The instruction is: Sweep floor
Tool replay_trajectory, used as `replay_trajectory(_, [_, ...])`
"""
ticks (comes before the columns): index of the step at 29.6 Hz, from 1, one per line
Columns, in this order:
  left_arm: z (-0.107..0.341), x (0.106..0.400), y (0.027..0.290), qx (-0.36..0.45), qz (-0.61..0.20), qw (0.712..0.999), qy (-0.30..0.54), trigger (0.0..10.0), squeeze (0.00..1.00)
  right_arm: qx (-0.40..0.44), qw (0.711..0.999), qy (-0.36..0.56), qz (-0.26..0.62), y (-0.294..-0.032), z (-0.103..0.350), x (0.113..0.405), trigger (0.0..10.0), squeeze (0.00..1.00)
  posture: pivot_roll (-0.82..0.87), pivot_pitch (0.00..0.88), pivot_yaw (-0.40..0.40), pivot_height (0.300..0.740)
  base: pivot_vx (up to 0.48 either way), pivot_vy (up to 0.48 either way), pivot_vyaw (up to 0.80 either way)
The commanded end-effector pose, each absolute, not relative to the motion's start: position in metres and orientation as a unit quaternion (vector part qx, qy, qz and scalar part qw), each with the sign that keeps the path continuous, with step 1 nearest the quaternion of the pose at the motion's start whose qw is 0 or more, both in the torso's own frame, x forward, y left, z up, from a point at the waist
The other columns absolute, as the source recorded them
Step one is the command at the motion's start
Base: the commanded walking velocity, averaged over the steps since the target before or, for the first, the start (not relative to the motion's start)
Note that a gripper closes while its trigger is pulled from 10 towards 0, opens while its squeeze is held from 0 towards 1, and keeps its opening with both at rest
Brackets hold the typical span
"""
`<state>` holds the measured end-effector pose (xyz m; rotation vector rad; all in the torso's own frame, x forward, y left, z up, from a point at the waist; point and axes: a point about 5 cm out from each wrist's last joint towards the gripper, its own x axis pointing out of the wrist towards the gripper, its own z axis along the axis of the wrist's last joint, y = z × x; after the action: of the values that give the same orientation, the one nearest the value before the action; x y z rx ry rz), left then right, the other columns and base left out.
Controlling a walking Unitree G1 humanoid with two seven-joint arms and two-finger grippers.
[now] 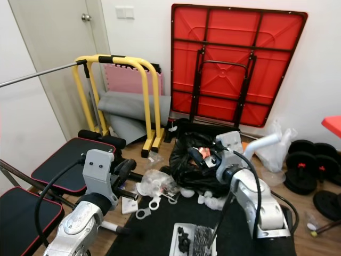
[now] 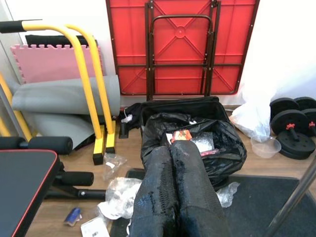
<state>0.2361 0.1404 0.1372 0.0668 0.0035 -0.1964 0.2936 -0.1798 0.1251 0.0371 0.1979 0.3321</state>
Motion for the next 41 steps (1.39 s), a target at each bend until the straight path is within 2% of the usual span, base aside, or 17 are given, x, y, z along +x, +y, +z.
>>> replay_trajectory(1, [0.137,0.236,0.138,0.039,-0.125,0.991,0.001,10.0,0.0,0.006,0.984,0.13,0.118,-0.199,0.108,0.292,10.0,0.0,-0.08,0.0,-0.063,0.635,0.0,0.0,0.0])
replay_trajectory(2, [0.137,0.236,0.137,0.044,-0.129,0.991,0.001,10.0,0.0,-0.005,0.985,0.147,0.085,-0.211,0.098,0.293,10.0,0.0,-0.08,0.0,-0.062,0.625,0.0,0.0,0.0])
replay_trajectory(5, [0.137,0.236,0.136,0.051,-0.134,0.99,0.001,10.0,0.0,-0.009,0.986,0.149,0.068,-0.216,0.096,0.295,10.0,0.0,-0.07,0.0,-0.062,0.615,0.0,0.0,0.0])
replay_trajectory(34, [0.137,0.233,0.131,0.069,-0.15,0.986,-0.002,10.0,0.0,-0.039,0.991,0.118,-0.042,-0.242,0.098,0.312,10.0,0.0,-0.06,0.0,-0.06,0.525,0.0,0.0,0.0])
replay_trajectory(41, [0.139,0.23,0.124,0.078,-0.188,0.979,-0.012,10.0,0.0,-0.038,0.991,0.116,-0.054,-0.246,0.096,0.315,10.0,0.0,-0.06,0.0,-0.059,0.505,0.0,0.0,0.0])
